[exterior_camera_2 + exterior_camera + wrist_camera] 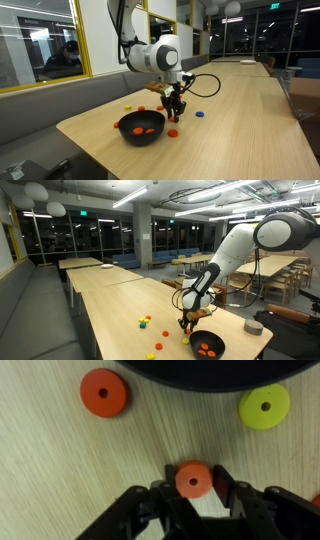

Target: Place three orange rings inside the black bowl

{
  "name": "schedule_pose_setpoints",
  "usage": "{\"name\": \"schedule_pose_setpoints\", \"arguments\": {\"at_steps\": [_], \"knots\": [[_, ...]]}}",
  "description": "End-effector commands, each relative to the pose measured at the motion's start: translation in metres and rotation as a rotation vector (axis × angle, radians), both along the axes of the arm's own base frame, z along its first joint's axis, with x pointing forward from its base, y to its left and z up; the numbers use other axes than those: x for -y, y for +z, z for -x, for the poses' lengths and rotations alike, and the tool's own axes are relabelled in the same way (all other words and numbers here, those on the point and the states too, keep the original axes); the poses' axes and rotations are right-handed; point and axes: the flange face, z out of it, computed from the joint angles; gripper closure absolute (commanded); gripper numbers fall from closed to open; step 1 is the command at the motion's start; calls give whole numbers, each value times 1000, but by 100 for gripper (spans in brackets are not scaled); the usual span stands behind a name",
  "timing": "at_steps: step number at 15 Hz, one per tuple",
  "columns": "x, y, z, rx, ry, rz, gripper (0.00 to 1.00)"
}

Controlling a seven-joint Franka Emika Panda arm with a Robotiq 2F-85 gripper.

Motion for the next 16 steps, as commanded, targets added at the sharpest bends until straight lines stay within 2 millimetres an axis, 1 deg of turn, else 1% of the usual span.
{"name": "schedule_pose_setpoints", "arguments": {"at_steps": [1, 4, 6, 11, 13, 16], "knots": [[-1, 10, 0, 33, -2, 19, 72], [0, 15, -2, 41, -4, 29, 73], [2, 24, -3, 46, -10, 42, 74], [8, 58, 0, 81, -35, 90, 75], [9, 72, 6, 81, -41, 117, 75], [8, 90, 26, 13, -29, 161, 75]]}}
